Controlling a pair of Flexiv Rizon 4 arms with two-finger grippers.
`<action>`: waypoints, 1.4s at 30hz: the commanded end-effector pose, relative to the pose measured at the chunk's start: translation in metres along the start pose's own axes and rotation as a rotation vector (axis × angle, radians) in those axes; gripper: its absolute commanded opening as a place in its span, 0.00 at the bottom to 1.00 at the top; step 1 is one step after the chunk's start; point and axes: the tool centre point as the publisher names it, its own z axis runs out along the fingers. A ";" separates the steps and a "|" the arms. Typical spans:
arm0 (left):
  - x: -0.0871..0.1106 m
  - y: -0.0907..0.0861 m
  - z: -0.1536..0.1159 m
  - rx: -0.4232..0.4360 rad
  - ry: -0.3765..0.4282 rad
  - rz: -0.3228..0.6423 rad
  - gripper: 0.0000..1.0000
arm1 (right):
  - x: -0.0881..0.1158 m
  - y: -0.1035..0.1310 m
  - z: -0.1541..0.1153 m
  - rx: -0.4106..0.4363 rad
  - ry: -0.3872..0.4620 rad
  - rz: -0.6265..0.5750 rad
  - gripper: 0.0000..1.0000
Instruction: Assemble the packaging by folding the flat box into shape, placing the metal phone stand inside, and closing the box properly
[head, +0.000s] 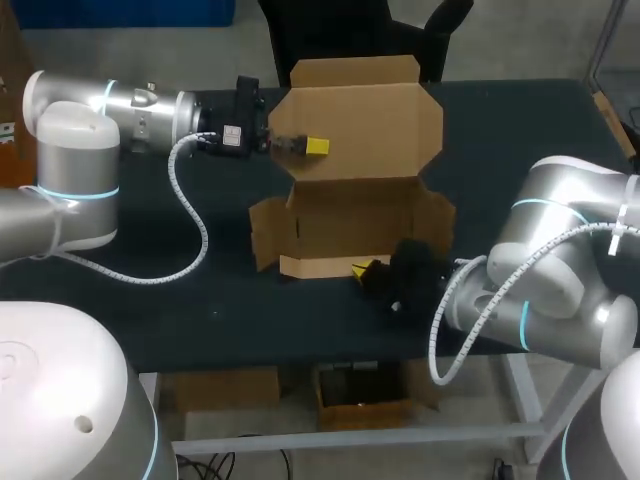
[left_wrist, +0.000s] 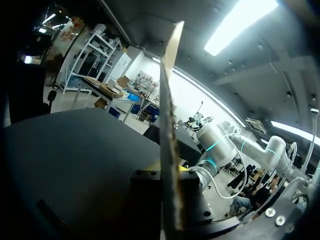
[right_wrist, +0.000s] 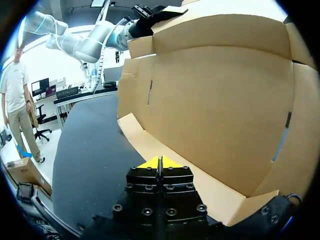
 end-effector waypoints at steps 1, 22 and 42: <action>0.000 0.000 -0.001 0.000 0.000 0.000 0.00 | 0.002 -0.002 0.007 -0.003 -0.051 -0.002 0.00; 0.000 0.000 -0.001 0.000 0.000 0.000 0.00 | 0.000 -0.006 0.013 0.012 -0.050 0.004 0.00; 0.000 0.000 -0.001 0.000 0.000 0.000 0.00 | 0.001 -0.007 0.013 0.008 -0.056 0.008 0.00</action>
